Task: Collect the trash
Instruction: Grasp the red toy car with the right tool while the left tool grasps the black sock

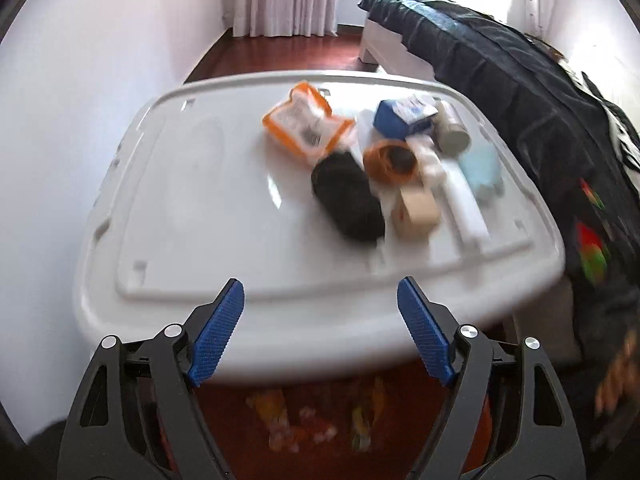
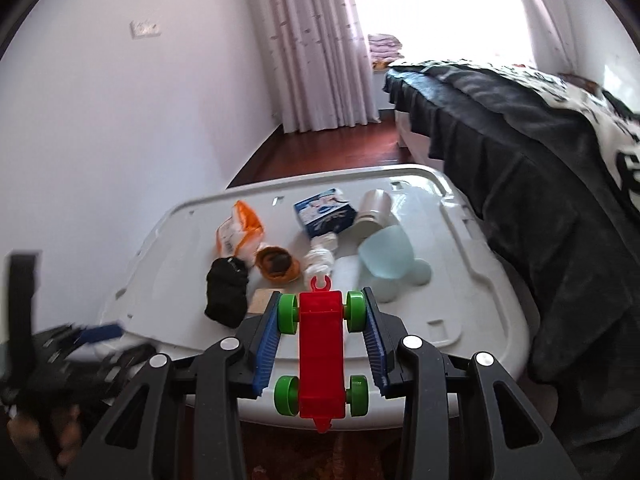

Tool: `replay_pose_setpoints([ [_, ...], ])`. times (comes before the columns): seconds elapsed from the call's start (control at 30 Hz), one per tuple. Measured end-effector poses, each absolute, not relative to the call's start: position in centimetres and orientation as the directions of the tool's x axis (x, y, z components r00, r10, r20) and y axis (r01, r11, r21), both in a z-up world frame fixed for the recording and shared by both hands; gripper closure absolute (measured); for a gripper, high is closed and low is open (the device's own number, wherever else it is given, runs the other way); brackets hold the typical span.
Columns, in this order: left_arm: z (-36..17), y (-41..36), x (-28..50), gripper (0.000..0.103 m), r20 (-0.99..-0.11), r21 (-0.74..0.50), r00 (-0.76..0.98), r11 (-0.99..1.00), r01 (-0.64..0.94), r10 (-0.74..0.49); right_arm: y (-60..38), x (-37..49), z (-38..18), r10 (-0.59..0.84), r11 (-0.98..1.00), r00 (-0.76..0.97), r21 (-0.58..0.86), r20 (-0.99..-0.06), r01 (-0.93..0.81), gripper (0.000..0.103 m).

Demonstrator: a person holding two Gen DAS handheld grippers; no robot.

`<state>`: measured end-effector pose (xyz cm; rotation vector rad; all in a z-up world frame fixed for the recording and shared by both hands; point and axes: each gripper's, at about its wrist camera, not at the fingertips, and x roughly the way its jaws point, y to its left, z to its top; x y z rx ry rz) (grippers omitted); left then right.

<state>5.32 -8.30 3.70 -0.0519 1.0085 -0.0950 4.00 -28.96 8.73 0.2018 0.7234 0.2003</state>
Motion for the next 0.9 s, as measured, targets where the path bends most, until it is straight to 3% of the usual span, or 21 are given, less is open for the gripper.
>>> replay_pose_setpoints([
  [0.33,0.7,-10.7,15.3,0.023,-0.827,-0.176,0.545,0.984,-0.022,-0.135,-29.9,5.2,8.0,0.281,0.949,0.734,0.294,-0.618,-0.115,0.065],
  [0.5,-3.1,-9.7,17.3,0.024,-0.869,-0.182,0.480,0.980,-0.085,-0.120,-29.5,5.5,7.8,0.285,0.950,0.729,0.285,-0.623,-0.128,0.065],
  [0.57,-3.5,-10.0,17.0,0.025,-0.857,-0.131,0.507,0.991,-0.038,-0.094,-29.4,5.8,7.6,0.310,0.941,0.717,0.310,-0.625,-0.136,0.065],
  [0.63,-3.7,-10.8,16.5,0.038,-0.847,-0.067,0.527,0.997,0.026,-0.071,-29.4,6.0,7.4,0.324,0.933,0.710,0.335,-0.626,-0.131,0.065],
  [0.67,-3.4,-10.9,16.2,0.057,-0.835,-0.082,0.542,0.995,0.053,-0.098,-29.4,6.2,7.4,0.321,0.934,0.709,0.334,-0.628,-0.127,0.065],
  [0.9,-2.4,-9.5,14.4,0.061,-0.838,-0.108,0.531,0.992,0.062,-0.125,-29.0,6.9,6.6,0.347,0.920,0.677,0.375,-0.650,-0.111,0.065],
])
